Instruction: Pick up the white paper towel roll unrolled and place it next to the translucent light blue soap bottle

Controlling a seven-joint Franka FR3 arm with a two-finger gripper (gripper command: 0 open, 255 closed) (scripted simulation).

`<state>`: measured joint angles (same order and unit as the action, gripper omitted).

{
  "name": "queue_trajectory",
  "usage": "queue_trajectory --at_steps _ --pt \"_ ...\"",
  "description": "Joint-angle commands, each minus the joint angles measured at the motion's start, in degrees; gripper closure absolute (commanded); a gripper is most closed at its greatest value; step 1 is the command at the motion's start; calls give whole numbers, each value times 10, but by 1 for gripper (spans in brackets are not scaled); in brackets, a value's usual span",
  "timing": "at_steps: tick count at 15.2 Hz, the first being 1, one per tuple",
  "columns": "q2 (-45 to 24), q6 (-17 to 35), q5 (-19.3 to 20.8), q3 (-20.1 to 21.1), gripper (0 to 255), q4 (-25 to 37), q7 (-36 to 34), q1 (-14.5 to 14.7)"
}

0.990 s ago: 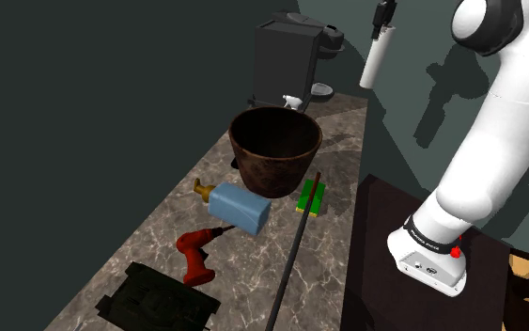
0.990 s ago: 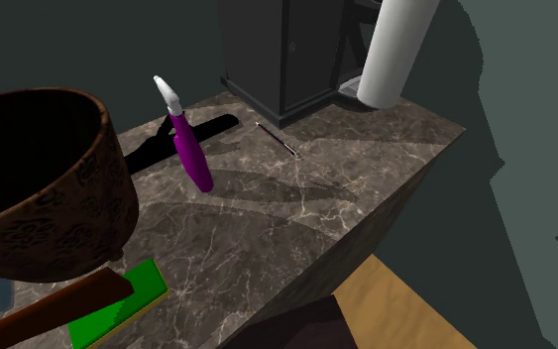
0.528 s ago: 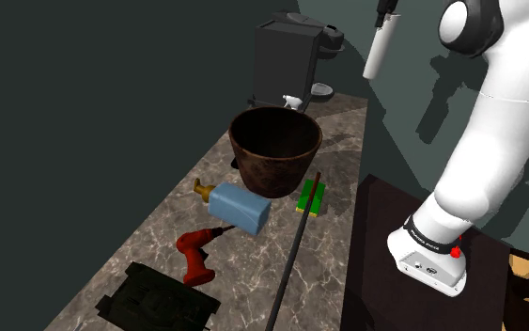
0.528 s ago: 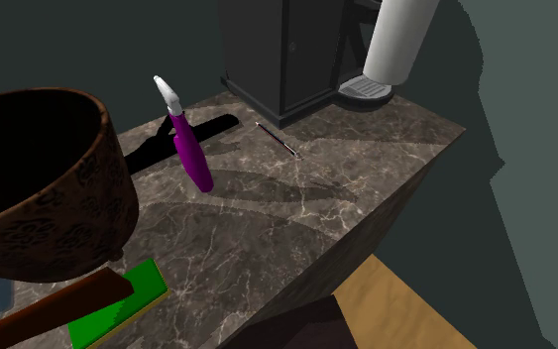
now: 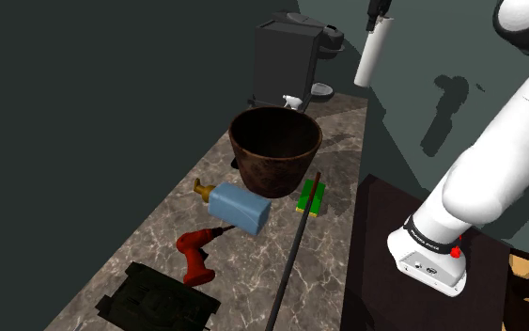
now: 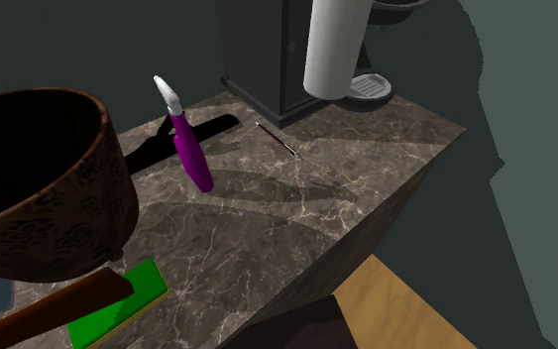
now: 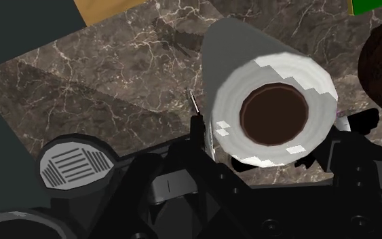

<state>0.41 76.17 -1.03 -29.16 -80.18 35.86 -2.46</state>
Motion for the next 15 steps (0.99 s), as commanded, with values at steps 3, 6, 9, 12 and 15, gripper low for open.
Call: queue_trajectory --at_steps 3,6,9,12,15 --pt "67 9 25 39 255 -69 -71 32" --pt "107 14 33 71 255 -110 -122 50" --pt "139 17 35 104 255 -144 -170 65" --pt "164 19 31 135 255 -170 -218 79" --pt "182 21 24 166 255 -191 -264 93"
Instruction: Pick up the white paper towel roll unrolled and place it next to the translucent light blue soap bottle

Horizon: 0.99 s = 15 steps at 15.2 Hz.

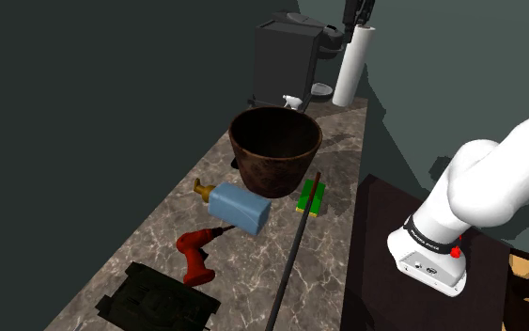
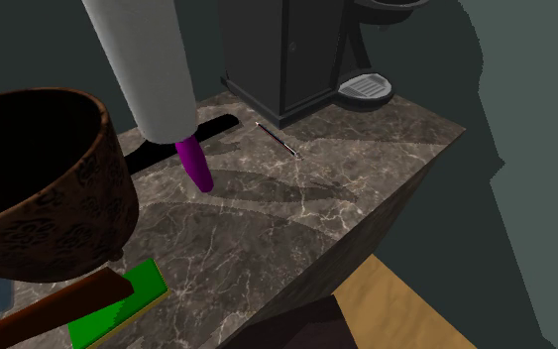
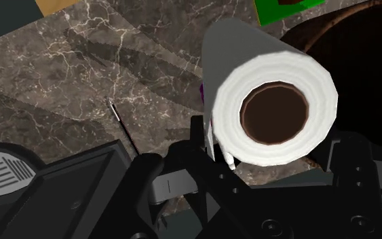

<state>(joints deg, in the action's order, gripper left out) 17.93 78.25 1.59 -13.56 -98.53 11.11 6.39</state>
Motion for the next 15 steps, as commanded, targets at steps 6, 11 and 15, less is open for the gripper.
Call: queue_trajectory --at_steps 6,11,15 --pt "27 5 -24 72 255 -30 -106 32" --pt "26 10 -44 121 255 -32 -178 55" --pt "14 15 -59 161 255 -21 -236 73"
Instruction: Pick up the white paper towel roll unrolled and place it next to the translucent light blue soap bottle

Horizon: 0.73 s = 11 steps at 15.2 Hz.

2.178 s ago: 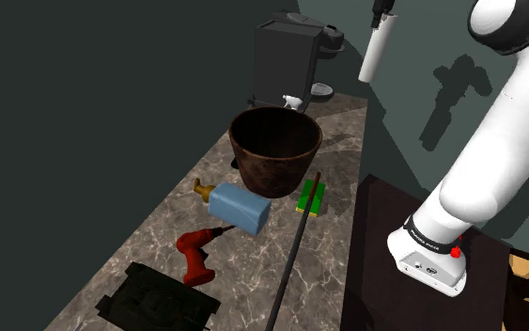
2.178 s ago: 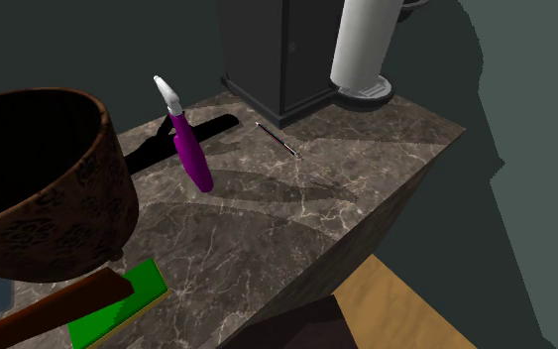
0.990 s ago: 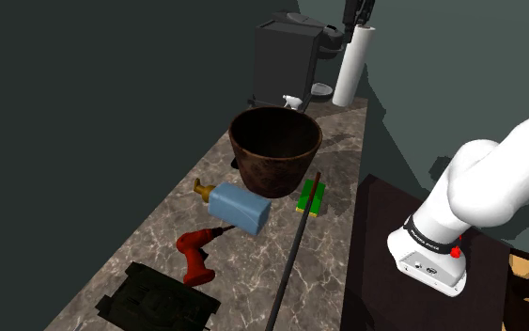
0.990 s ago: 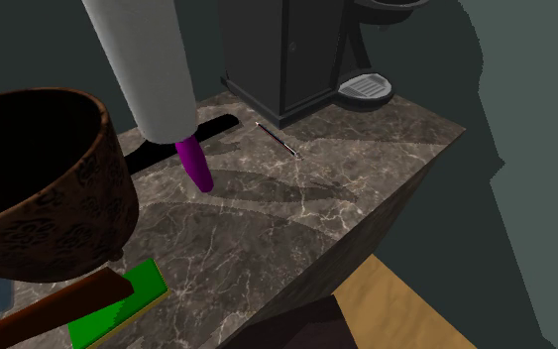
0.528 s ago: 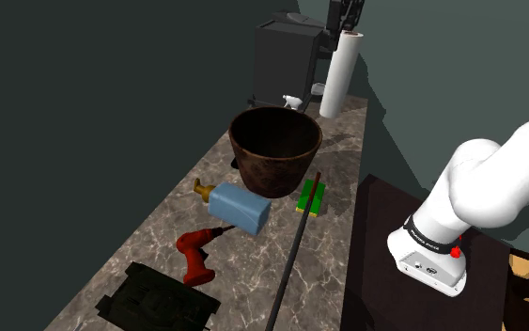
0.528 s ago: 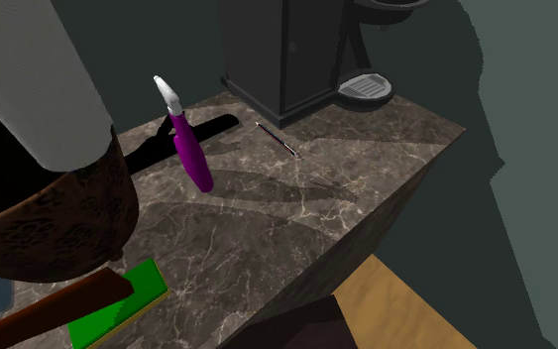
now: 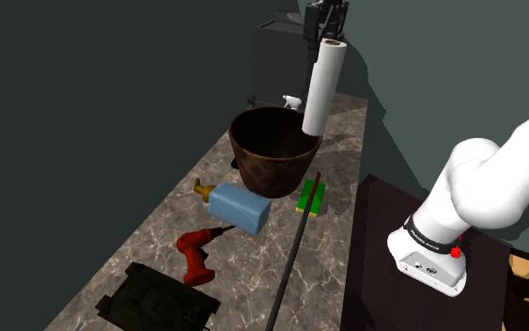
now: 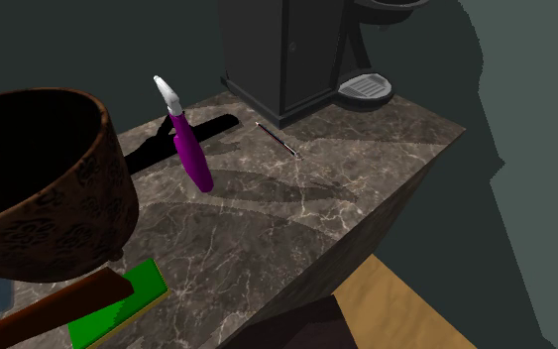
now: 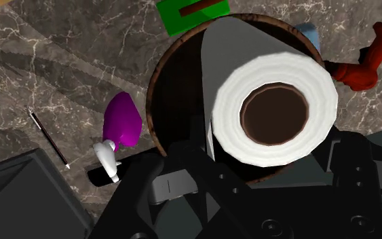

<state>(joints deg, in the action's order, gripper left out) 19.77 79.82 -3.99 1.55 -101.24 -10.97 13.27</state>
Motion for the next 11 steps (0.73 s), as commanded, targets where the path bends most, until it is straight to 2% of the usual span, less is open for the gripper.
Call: queue_trajectory --at_steps 1,11 --pt "-9 1 -7 20 255 10 -30 9" --pt "-89 11 -23 116 255 91 -176 57"
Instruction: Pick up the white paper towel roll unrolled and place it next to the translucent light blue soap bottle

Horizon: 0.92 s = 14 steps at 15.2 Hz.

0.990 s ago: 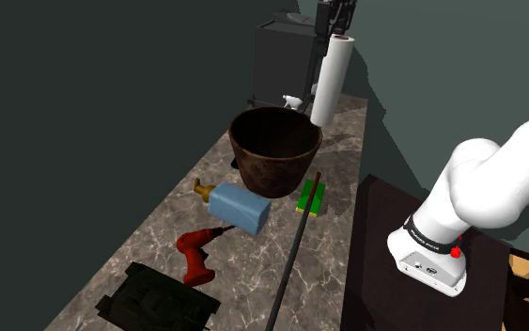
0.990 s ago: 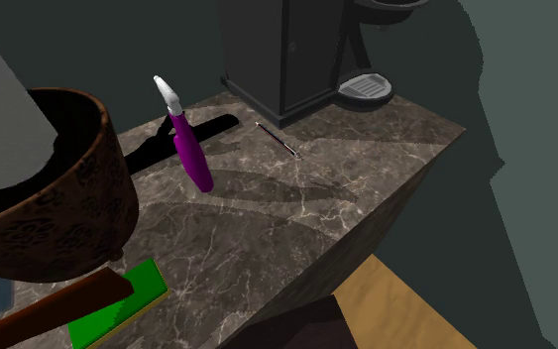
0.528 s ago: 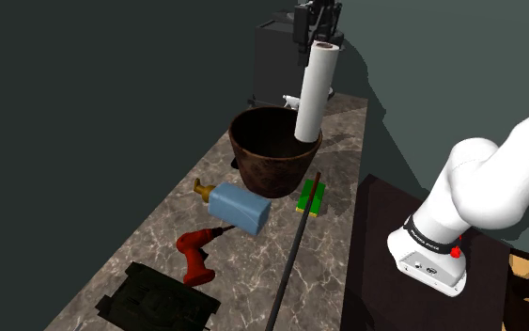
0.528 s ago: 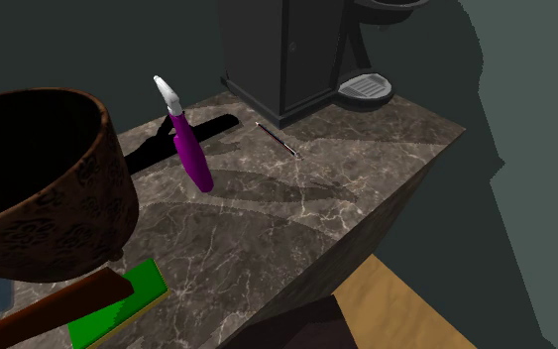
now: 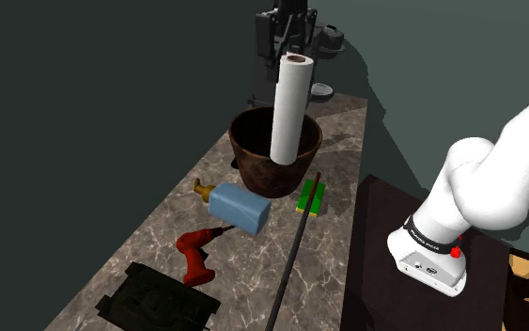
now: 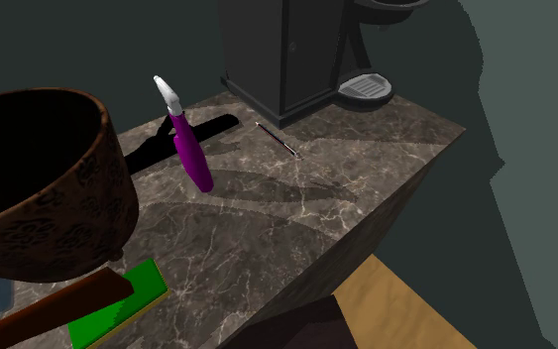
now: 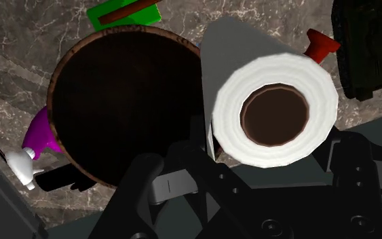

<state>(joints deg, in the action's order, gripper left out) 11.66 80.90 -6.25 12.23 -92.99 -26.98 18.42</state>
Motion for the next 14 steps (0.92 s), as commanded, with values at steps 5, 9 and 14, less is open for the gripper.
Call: queue_trajectory --at_steps 5,9,14 --pt "-74 -1 11 56 255 80 -91 34" --pt "-142 -9 33 91 255 157 -154 64" --pt "-240 -36 77 122 255 279 -224 117"
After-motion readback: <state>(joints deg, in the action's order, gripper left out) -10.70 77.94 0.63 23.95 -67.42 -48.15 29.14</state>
